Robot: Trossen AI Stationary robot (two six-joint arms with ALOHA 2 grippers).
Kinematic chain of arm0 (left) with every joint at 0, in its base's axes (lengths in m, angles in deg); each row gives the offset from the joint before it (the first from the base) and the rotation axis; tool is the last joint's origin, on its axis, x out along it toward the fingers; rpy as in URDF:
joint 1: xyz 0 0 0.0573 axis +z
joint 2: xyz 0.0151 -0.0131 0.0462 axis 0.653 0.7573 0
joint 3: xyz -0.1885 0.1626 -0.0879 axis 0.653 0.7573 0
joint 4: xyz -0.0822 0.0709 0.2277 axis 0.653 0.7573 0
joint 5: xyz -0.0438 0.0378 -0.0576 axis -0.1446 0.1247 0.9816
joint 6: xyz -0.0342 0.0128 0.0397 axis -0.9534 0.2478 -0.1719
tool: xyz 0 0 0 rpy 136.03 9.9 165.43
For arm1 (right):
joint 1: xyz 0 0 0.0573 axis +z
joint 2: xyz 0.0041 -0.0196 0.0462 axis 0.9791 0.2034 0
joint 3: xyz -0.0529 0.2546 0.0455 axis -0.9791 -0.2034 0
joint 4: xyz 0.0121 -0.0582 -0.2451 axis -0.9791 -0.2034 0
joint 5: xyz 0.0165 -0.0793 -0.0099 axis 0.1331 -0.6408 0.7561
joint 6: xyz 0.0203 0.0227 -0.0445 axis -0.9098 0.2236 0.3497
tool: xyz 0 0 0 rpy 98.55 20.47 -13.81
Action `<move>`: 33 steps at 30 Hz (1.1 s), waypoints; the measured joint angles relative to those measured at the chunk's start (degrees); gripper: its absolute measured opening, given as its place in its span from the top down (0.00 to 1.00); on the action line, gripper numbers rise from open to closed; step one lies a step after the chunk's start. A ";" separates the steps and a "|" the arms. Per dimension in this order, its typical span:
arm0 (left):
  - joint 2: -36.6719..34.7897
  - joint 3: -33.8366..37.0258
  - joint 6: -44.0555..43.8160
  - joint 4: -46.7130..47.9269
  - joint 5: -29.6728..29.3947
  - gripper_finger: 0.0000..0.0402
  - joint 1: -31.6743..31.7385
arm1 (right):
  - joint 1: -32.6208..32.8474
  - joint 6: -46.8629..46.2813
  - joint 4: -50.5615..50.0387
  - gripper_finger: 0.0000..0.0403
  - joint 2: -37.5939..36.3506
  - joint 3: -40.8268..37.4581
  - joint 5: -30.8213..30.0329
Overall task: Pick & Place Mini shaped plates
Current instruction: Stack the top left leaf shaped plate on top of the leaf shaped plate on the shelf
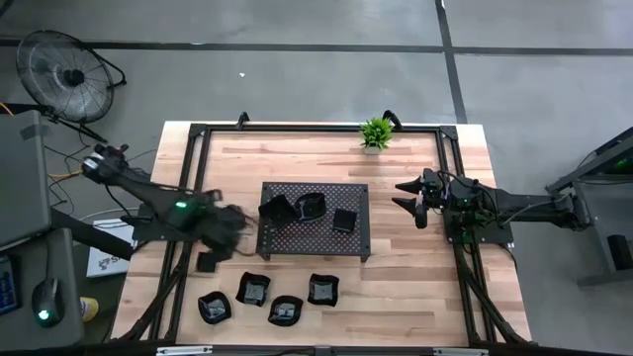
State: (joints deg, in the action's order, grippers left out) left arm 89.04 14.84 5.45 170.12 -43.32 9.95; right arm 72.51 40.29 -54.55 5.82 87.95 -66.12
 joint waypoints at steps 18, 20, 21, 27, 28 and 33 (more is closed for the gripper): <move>-4.54 20.25 -14.95 -16.06 5.36 0.78 -4.90 | 0.01 0.00 0.00 0.39 0.00 0.00 0.00; -3.97 22.82 -10.88 -21.39 6.90 0.78 -3.02 | 0.02 0.00 0.00 0.39 0.00 0.00 0.00; -3.77 23.93 -8.42 -23.20 7.66 0.78 -1.96 | 0.00 0.00 0.00 0.39 0.00 0.00 0.00; -0.09 26.27 5.44 -26.90 12.18 0.78 6.00 | 0.00 0.00 -0.07 0.39 -0.02 0.00 0.00; 0.85 26.27 7.72 -26.95 12.70 0.78 7.32 | 0.01 0.00 -0.01 0.39 -0.04 0.00 0.00; 5.69 26.32 17.51 -29.29 15.12 0.77 12.56 | 0.02 0.00 0.00 0.39 0.00 0.00 0.00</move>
State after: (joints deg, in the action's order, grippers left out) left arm 94.74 41.16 22.96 140.83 -28.21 22.50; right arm 72.53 40.29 -54.55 5.82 87.95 -66.13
